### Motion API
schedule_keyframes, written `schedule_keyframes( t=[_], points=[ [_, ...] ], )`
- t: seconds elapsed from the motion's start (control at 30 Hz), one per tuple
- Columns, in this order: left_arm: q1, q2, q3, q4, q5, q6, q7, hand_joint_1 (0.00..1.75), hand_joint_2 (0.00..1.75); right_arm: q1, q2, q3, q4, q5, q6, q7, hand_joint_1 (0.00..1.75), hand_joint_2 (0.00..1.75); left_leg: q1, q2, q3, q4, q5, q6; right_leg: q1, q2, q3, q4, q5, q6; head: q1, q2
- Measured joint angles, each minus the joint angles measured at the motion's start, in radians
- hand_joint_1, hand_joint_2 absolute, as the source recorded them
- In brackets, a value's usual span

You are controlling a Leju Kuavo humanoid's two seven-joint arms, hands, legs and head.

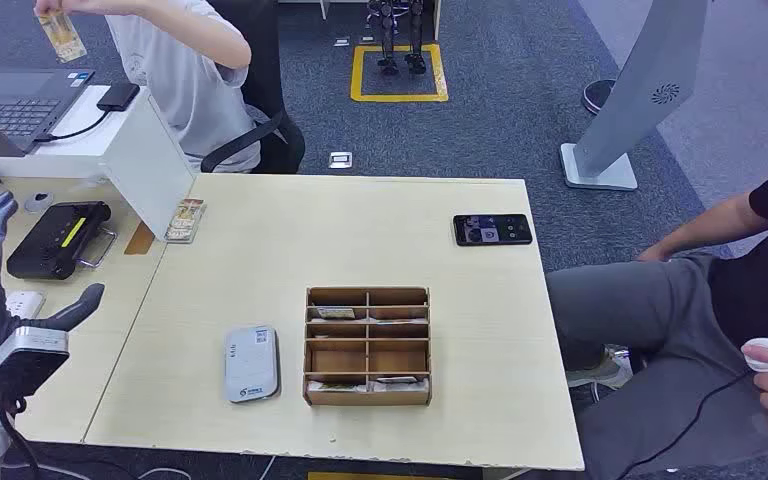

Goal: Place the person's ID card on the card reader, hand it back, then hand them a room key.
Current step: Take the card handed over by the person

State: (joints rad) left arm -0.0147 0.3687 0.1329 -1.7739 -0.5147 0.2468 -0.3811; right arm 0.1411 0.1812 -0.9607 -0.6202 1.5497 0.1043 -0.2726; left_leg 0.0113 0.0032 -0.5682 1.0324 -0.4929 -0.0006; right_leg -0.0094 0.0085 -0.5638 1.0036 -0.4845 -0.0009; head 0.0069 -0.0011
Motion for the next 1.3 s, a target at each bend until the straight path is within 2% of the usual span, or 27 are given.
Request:
schedule_keyframes(
  t=[0.37, 0.7, 0.87, 1.3],
  points=[
    [0.038, 0.11, -0.183, -0.004, -0.195, 0.067, 0.023, 0.0, 1.75, -0.052, -0.051, 0.028, 0.173, 0.004, -0.097, 0.011, 0.0, 1.75, 0.0, 0.0, 0.0, 0.0, 0.0, 0.0, 0.0, 0.0, 0.0, 0.0, 0.0, 0.0, 0.0, 0.0],
    [0.063, 0.174, -0.293, -0.005, -0.335, 0.118, 0.041, 0.0, 1.75, -0.085, -0.088, 0.044, 0.295, 0.012, -0.173, 0.02, 0.0, 1.75, 0.0, 0.0, 0.0, 0.0, 0.0, 0.0, 0.0, 0.0, 0.0, 0.0, 0.0, 0.0, 0.0, 0.0],
    [0.058, 0.165, -0.323, -0.004, -0.343, 0.124, 0.071, 0.0, 1.75, -0.099, -0.101, 0.049, 0.345, 0.015, -0.196, 0.027, 0.0, 1.75, 0.0, 0.0, 0.0, 0.0, 0.0, 0.0, 0.0, 0.0, 0.0, 0.0, 0.0, 0.0, -0.001, 0.0],
    [-0.005, 0.097, -0.37, 0.059, -0.371, 0.117, 0.177, 0.0, 1.75, -0.127, -0.118, 0.067, 0.429, 0.019, -0.243, 0.028, 0.0, 1.75, 0.0, -0.001, 0.0, 0.0, 0.0, 0.0, 0.0, -0.001, 0.0, 0.0, 0.0, 0.0, -0.001, 0.0]
  ],
)
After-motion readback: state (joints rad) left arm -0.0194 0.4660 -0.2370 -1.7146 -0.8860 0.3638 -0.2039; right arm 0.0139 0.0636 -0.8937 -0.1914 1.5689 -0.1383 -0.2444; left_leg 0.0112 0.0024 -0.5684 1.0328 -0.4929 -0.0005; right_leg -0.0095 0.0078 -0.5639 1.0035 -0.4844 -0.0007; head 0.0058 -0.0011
